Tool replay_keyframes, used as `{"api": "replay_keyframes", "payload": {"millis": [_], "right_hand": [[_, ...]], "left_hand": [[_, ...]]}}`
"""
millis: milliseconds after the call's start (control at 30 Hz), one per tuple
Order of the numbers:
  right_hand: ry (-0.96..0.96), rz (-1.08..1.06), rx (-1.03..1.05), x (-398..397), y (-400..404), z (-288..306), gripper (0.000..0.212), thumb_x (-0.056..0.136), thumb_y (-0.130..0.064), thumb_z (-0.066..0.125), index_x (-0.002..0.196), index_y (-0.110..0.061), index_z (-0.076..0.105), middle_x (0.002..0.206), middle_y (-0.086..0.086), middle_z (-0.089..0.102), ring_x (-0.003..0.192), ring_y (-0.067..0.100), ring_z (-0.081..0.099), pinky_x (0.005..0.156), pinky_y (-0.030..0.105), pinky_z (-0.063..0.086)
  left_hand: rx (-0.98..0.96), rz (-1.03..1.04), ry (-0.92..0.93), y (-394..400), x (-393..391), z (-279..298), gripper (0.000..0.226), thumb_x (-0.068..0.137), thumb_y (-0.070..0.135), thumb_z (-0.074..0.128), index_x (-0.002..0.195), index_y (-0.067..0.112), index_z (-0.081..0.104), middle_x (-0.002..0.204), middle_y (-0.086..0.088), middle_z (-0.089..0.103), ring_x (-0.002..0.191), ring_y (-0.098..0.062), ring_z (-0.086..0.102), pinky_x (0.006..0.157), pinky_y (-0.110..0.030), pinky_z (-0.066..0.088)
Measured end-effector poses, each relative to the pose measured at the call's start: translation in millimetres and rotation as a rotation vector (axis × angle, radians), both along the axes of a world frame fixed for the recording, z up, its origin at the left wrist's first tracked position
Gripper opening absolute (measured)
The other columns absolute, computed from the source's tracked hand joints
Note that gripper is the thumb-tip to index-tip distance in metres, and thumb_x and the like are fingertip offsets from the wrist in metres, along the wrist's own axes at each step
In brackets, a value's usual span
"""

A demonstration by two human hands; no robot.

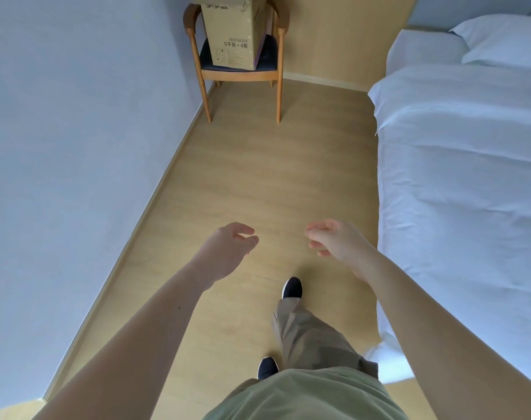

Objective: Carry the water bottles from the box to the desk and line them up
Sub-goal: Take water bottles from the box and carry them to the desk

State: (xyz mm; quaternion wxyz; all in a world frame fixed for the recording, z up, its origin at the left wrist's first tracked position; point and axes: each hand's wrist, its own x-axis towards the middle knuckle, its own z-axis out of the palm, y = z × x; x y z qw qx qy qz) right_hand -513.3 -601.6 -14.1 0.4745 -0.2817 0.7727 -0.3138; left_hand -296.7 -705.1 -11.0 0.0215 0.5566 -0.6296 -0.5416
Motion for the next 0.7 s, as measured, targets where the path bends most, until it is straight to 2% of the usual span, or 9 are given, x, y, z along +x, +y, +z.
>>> {"api": "replay_keyframes", "payload": {"millis": [200,333,600,700], "right_hand": [[-0.034,0.043,0.022,-49.4,-85.4,-15.7,0.006,0.096,-0.030,0.065,0.101,-0.028,0.066,0.115,0.008,0.073,0.111,0.023,0.069,0.101,0.044,0.055],[-0.057,0.046,0.030,-89.0,-151.1,-17.0,0.005,0.095,-0.028,0.066,0.099,-0.029,0.066,0.115,0.009,0.073,0.111,0.027,0.069,0.103,0.047,0.053],[-0.025,0.105,0.018,-152.9,-254.4,-7.7,0.009,0.094,-0.024,0.064,0.103,-0.025,0.066,0.107,0.007,0.074,0.109,0.029,0.069,0.098,0.046,0.055],[-0.014,0.111,0.022,-169.7,-278.8,-11.9,0.017,0.094,-0.024,0.064,0.111,-0.021,0.068,0.103,0.003,0.074,0.106,0.025,0.071,0.100,0.047,0.054]], "left_hand": [[-0.006,-0.003,-0.026,-81.8,-47.7,-2.6,0.026,0.098,0.037,0.061,0.123,0.030,0.065,0.104,0.002,0.073,0.105,-0.020,0.066,0.101,-0.046,0.053],[-0.008,0.002,-0.050,-141.0,-89.8,2.8,0.026,0.099,0.040,0.060,0.124,0.033,0.064,0.115,0.002,0.070,0.103,-0.021,0.065,0.096,-0.038,0.051],[-0.019,0.026,-0.012,-236.8,-162.5,8.0,0.024,0.098,0.038,0.060,0.122,0.033,0.064,0.113,0.001,0.069,0.107,-0.020,0.065,0.103,-0.046,0.051],[-0.007,0.019,-0.021,-265.8,-182.5,4.4,0.023,0.098,0.040,0.060,0.120,0.035,0.065,0.111,0.003,0.069,0.104,-0.019,0.066,0.102,-0.047,0.052]]}}
